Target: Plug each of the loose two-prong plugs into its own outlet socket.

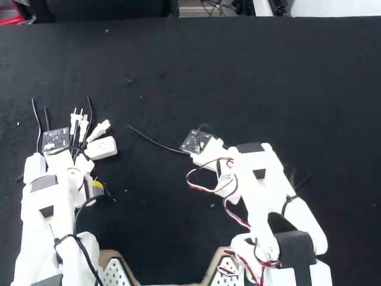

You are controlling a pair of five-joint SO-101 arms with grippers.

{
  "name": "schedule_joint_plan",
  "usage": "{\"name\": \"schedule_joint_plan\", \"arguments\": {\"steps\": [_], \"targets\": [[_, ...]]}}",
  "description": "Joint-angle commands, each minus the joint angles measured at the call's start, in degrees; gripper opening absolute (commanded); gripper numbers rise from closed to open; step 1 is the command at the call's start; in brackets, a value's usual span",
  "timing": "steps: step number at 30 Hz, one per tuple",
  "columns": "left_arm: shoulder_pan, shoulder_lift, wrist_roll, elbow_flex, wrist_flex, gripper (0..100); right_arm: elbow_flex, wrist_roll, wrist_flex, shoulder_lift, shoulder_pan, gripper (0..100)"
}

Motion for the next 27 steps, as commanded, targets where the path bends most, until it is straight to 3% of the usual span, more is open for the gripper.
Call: {"name": "schedule_joint_plan", "arguments": {"steps": [1, 9, 17, 20, 22, 27], "targets": [[-1.54, -0.44, 0.44, -0.22, 0.0, 26, -2.24, 6.24, -0.53, -3.82, 3.08, 17.3], [-1.54, -0.44, 0.44, -0.22, 0.0, 26, 2.07, 21.1, -1.14, -6.11, 5.8, 17.3], [-1.54, -0.44, 0.44, -0.22, 0.0, 26, 5.14, 21.1, -8.09, -6.11, 4.75, 16.2], [-1.54, -0.35, 0.44, -0.22, 0.0, 26, 4.97, 21.19, -8.18, -6.29, 4.4, 1.8], [-1.54, -0.35, 0.44, -0.22, 0.0, 26, 4.88, 21.19, -7.38, -6.81, 4.66, 2.4], [-1.54, -0.35, 0.35, -0.22, 0.0, 26, -2.68, 18.99, 8.44, -13.93, 4.66, 1.0]]}}
